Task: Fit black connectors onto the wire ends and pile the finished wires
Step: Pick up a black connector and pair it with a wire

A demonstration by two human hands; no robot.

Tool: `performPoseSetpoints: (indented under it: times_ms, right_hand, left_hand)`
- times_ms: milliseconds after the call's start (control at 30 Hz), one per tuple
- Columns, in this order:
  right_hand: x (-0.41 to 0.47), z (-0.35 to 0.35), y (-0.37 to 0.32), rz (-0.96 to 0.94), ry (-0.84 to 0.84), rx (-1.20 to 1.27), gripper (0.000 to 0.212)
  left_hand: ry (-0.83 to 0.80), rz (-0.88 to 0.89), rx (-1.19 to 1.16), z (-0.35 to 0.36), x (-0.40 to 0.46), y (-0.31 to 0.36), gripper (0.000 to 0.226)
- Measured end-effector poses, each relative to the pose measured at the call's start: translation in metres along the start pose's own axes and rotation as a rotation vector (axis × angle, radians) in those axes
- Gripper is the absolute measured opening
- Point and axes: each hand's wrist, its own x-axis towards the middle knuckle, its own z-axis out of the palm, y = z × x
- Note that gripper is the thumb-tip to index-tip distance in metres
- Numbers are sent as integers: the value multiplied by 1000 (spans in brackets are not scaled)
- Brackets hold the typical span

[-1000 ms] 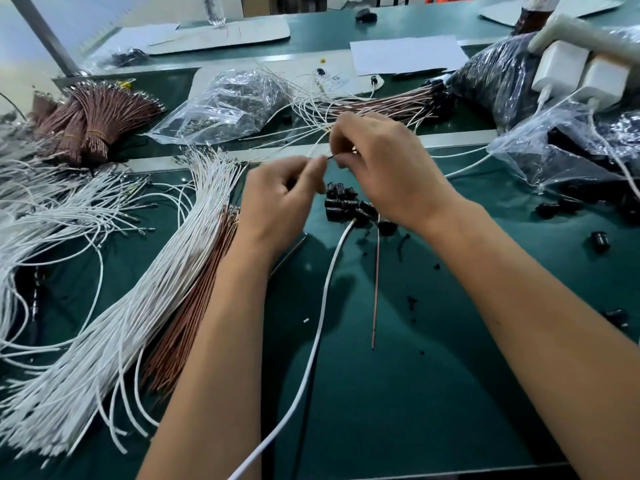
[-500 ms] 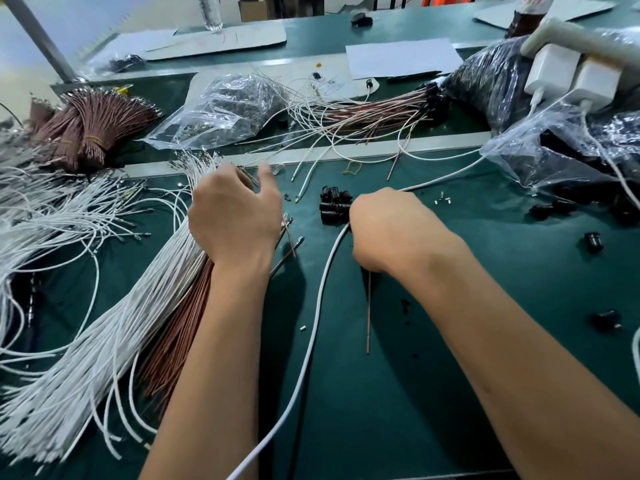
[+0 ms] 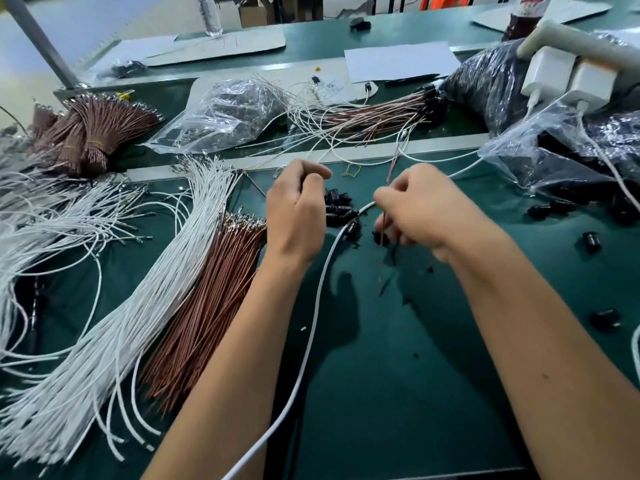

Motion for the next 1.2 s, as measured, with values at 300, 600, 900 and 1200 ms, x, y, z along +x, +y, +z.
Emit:
performPoseSetpoints:
  times_ms: [300,600,900,1200]
  right_hand:
    - [18,-3,23,-140,268,985,14]
    - [18,3,40,-194,-42,849,14]
    - [20,5,46,-179,-15,787,5]
    - [23,10,49,-270,139,811,4]
  left_hand:
    - [-360,196,263,14,-11,0,26]
    - [-257,191,229,15,-9,-7,23]
    - [-245,41,126,11,-6,-8,17]
    - [-265,-41,-113,9,-6,-9,27]
